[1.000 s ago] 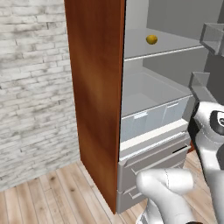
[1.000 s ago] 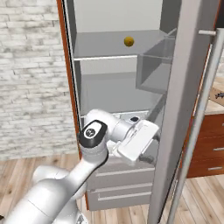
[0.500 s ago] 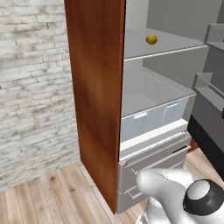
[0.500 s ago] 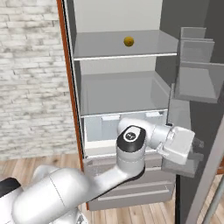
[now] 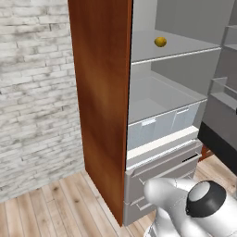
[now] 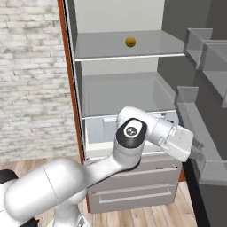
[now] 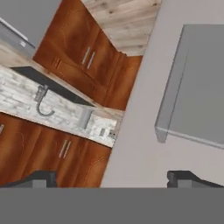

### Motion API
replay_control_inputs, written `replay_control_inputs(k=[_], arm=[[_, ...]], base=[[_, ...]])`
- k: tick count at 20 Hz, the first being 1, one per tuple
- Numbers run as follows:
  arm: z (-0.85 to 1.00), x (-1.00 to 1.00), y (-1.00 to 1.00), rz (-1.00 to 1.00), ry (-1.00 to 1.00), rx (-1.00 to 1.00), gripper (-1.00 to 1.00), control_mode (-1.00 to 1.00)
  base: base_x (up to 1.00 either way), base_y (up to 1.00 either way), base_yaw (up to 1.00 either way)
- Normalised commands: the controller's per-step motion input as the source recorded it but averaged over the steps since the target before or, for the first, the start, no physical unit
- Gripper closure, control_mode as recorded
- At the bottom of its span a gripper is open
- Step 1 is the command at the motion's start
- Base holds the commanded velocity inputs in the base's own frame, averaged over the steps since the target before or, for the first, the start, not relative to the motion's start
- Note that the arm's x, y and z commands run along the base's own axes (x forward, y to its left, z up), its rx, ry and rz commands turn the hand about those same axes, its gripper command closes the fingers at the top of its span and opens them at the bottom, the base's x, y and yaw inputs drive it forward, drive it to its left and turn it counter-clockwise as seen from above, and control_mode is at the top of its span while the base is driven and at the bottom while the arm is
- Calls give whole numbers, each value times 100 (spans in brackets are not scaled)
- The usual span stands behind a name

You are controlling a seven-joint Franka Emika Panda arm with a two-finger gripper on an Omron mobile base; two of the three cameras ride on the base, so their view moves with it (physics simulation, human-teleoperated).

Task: Retrieve a lemon from the fridge and place it on the cutting board with the fish.

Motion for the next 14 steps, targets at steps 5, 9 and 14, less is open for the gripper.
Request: replay_control_inputs(k=[5, 9, 14], arm=[[3, 1, 100, 0, -19, 26, -100, -100], [18, 19, 100, -5, -28, 35, -100, -100], [-23, 17, 79, -29, -33, 70, -100, -100]], base=[[0, 0, 0], [0, 0, 0], [0, 0, 0]])
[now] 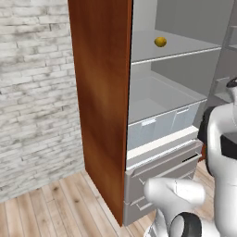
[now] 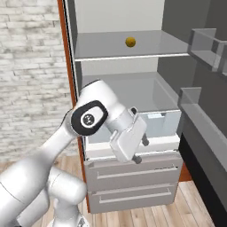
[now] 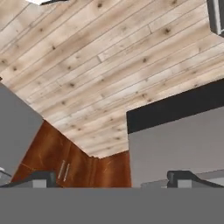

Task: Retrieve a lemon from the fridge and place it on the cutting board with the fish.

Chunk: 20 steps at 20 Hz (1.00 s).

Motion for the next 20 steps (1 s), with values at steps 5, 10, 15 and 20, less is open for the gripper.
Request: replay_control_inputs(k=[5, 10, 15, 20], arm=[[-57, 23, 72, -29, -53, 72, -100, -100], [-19, 0, 98, -49, -64, 7, -100, -100], [-3, 25, 55, -75, -30, 0, -100, -100], [-1, 41, 17, -68, -24, 41, -100, -100]], base=[[0, 0, 0], [0, 0, 0], [0, 0, 0], [0, 0, 0]])
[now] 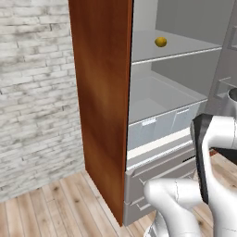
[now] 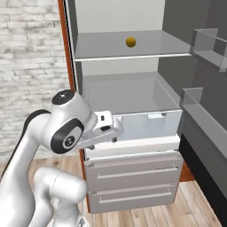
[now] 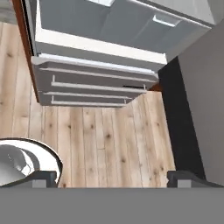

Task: Retrieve a lemon from the fridge and place it on the cutting board with the fish.

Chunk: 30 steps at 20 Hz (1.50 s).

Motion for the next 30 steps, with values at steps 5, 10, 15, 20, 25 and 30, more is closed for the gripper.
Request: replay_control_inputs(k=[5, 10, 15, 20, 25, 30], arm=[[-35, 8, 5, -78, -19, 48, -100, -100], [-31, 0, 4, -78, -9, 45, -100, -100], [-2, 0, 52, -36, -1, 9, -100, -100], [8, 0, 39, -7, 0, 0, -100, -100], [4, -11, 31, 3, -1, 0, -100, -100], [0, -11, 5, 1, -1, 0, -100, -100]], base=[[0, 0, 0], [0, 0, 0], [0, 0, 0], [0, 0, 0], [0, 0, 0], [0, 0, 0]])
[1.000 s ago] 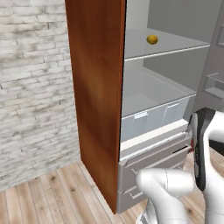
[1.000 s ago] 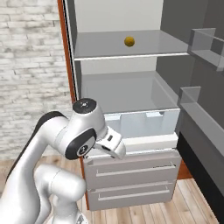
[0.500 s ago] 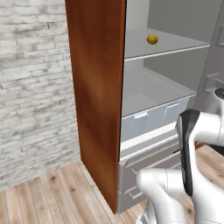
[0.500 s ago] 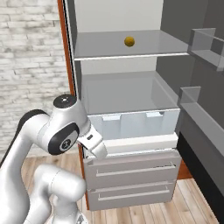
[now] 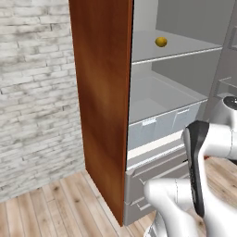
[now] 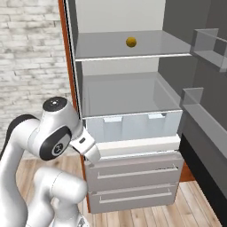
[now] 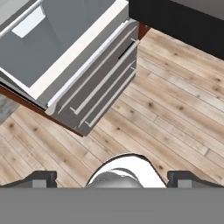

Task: Retrieve a lemon from the fridge and place it on the cutting board with the fish.

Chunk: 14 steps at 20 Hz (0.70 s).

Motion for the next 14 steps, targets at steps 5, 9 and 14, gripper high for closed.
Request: replay_control_inputs(k=[5, 9, 14], arm=[[-2, 2, 0, 9, -5, 0, -100, -100], [0, 2, 0, 7, -1, 0, -100, 100], [0, 0, 0, 0, 0, 0, -100, 100]], base=[[0, 0, 0], [16, -18, 27], [25, -29, 39]])
